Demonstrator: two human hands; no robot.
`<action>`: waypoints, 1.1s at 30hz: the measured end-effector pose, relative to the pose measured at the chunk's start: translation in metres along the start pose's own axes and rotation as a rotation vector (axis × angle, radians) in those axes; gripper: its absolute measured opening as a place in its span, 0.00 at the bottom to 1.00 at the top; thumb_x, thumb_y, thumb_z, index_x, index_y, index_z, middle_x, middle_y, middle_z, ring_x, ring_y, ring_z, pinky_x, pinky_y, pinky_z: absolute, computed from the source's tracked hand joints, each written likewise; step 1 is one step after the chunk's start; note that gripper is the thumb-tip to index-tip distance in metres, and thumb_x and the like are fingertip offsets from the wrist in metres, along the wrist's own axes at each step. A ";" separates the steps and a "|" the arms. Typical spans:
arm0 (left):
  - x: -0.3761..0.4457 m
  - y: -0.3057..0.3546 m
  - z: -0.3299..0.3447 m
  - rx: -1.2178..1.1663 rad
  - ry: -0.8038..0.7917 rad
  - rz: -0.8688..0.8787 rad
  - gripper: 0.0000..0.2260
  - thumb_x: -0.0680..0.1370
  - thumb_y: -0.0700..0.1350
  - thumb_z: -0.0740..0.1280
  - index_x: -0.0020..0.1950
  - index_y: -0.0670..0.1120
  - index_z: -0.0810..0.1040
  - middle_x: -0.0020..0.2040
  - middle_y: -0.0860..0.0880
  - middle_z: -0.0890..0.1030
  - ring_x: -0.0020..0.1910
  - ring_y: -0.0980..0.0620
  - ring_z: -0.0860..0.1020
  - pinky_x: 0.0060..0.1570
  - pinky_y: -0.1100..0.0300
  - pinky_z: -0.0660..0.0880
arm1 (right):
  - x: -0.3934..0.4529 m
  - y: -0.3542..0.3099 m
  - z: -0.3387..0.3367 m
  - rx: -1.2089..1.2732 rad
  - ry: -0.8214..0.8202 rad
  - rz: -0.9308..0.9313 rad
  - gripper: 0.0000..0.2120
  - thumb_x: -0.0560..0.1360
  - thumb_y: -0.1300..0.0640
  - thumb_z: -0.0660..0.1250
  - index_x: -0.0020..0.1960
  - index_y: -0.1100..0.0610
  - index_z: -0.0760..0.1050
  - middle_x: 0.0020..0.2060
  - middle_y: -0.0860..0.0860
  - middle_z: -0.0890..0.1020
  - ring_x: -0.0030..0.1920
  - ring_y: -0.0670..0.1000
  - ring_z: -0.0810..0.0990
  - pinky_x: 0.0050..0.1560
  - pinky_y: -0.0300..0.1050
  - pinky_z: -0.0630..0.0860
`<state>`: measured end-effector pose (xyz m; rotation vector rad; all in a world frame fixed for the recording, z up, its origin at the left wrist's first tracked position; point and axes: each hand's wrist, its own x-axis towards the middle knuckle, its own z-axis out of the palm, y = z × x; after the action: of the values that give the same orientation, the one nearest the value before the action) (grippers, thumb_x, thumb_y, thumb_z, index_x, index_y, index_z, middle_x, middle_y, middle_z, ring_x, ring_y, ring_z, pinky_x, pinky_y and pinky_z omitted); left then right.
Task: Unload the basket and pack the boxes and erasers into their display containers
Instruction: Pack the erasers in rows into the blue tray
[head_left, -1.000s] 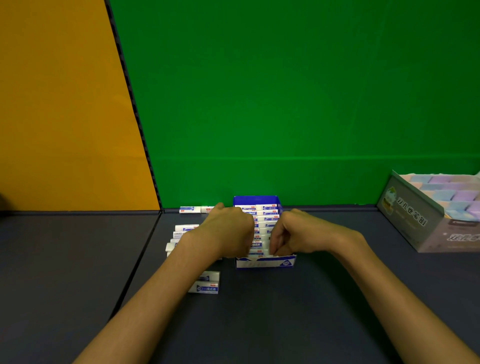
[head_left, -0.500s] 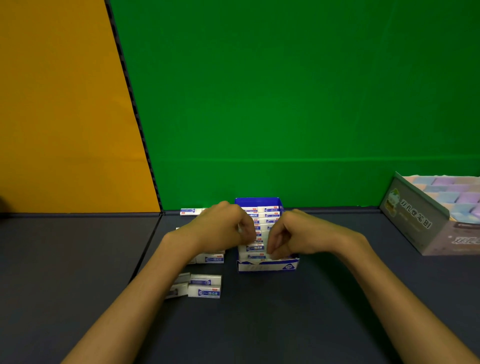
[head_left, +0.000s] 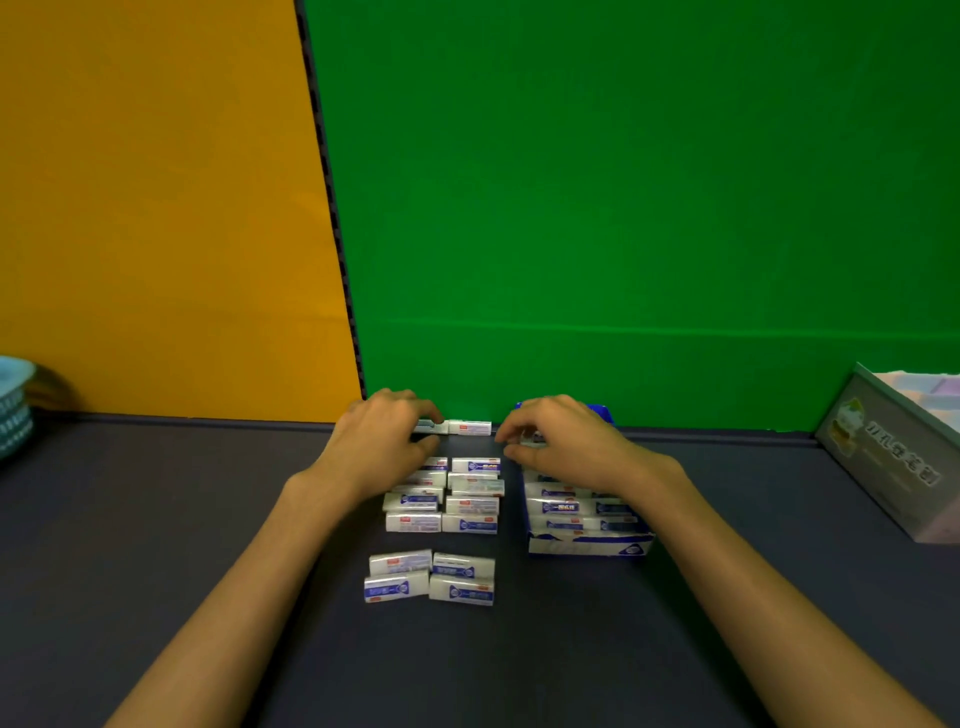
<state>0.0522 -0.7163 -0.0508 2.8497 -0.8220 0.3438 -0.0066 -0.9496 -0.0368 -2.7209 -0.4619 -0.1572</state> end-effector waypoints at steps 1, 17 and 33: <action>0.001 -0.004 0.003 0.003 -0.008 -0.010 0.13 0.80 0.54 0.65 0.63 0.54 0.77 0.58 0.51 0.80 0.58 0.48 0.76 0.54 0.51 0.74 | 0.005 -0.003 0.003 -0.027 -0.003 -0.006 0.09 0.78 0.54 0.68 0.57 0.50 0.82 0.50 0.44 0.83 0.50 0.44 0.79 0.53 0.43 0.76; 0.024 -0.032 0.039 -0.019 -0.008 -0.035 0.12 0.80 0.52 0.67 0.61 0.51 0.79 0.54 0.50 0.74 0.57 0.48 0.73 0.56 0.50 0.71 | 0.038 -0.009 0.028 -0.213 0.008 -0.050 0.08 0.79 0.51 0.67 0.54 0.49 0.83 0.49 0.46 0.84 0.52 0.50 0.76 0.56 0.49 0.72; 0.009 -0.040 0.038 -0.105 0.175 -0.075 0.15 0.80 0.49 0.67 0.66 0.51 0.75 0.58 0.51 0.80 0.58 0.49 0.74 0.53 0.53 0.69 | 0.061 -0.007 0.051 -0.380 0.024 -0.017 0.13 0.80 0.49 0.64 0.62 0.52 0.77 0.54 0.50 0.79 0.57 0.52 0.73 0.59 0.51 0.69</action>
<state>0.0876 -0.6958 -0.0888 2.6982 -0.6778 0.5156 0.0512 -0.9061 -0.0713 -3.0811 -0.4904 -0.3099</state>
